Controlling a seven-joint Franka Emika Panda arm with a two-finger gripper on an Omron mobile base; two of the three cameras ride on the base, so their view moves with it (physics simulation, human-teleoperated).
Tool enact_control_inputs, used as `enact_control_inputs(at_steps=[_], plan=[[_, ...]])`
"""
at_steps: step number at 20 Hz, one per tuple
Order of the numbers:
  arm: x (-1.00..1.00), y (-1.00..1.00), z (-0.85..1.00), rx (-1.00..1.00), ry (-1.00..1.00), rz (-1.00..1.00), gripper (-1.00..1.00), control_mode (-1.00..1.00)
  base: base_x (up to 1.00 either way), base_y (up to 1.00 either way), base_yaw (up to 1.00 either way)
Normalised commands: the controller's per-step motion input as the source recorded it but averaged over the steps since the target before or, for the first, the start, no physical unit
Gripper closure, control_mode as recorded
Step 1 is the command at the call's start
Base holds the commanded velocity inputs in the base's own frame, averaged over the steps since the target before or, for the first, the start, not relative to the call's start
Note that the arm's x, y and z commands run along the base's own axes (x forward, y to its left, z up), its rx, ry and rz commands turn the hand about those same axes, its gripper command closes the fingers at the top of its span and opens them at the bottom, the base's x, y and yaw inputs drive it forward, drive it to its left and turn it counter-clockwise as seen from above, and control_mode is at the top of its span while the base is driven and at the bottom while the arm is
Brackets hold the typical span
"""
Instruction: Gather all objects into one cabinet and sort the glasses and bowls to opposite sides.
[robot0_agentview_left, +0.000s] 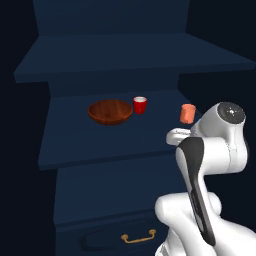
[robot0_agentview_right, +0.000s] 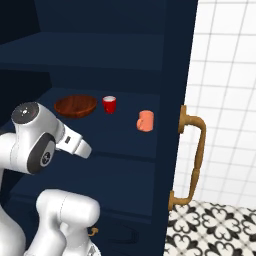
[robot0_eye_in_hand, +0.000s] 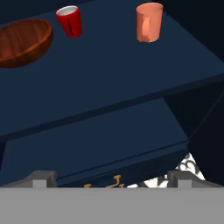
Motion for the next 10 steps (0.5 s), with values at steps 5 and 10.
enact_control_inputs(at_steps=[5, 10], plan=[[-0.05, 0.0, 0.0, 0.0, 0.0, 0.0, -1.0, 1.0, -0.6, 0.0, 0.0], [0.0, 0.0, 0.0, 0.0, 0.0, 0.0, -1.0, 1.0, -0.91, 0.0, 0.02]])
